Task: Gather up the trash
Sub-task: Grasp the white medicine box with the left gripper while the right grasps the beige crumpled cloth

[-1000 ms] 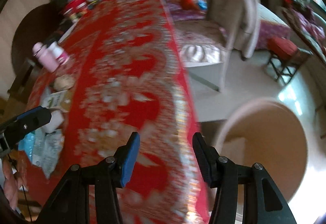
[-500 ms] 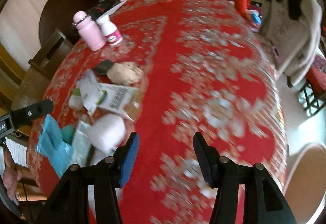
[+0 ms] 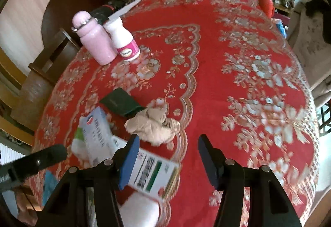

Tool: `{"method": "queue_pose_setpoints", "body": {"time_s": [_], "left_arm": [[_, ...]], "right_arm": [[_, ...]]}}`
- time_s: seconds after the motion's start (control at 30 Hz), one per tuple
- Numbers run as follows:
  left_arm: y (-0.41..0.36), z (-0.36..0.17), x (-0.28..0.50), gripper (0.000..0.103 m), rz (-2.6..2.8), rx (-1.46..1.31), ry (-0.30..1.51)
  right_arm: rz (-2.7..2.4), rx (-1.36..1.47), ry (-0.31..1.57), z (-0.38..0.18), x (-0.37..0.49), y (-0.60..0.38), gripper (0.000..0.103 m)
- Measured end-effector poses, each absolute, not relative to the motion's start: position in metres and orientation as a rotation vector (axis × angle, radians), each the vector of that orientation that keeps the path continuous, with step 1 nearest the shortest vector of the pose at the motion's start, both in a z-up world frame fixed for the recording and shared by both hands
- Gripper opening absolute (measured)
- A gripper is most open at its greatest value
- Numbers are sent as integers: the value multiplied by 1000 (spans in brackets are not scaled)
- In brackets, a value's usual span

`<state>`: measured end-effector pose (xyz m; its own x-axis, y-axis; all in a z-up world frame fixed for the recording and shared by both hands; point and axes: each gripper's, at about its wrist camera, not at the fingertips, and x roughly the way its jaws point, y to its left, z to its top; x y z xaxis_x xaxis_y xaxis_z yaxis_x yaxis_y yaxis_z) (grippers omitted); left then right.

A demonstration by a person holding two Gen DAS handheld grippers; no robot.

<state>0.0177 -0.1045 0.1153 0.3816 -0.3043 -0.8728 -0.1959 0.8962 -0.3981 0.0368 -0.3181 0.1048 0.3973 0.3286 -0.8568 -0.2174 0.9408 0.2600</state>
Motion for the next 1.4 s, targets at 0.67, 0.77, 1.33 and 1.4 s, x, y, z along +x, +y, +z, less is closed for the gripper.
{"method": "queue_pose_setpoints", "body": {"time_s": [0.67,0.77,1.33,1.4], "left_arm": [[-125,77,56,59,-22,-556,1248],[-129,76,58,59,-16,-547,1251],[-152,114,47,18,-178,-427,1192],[-158,117,43,17,-195,-428,1195]], "right_arm": [[410,256,1042,107,45,-343,11],[390,270,1034,112,39,-357,11],[316,337,998,123,-4,-407,11],[304,344,992,126,-11,-414,11]]}}
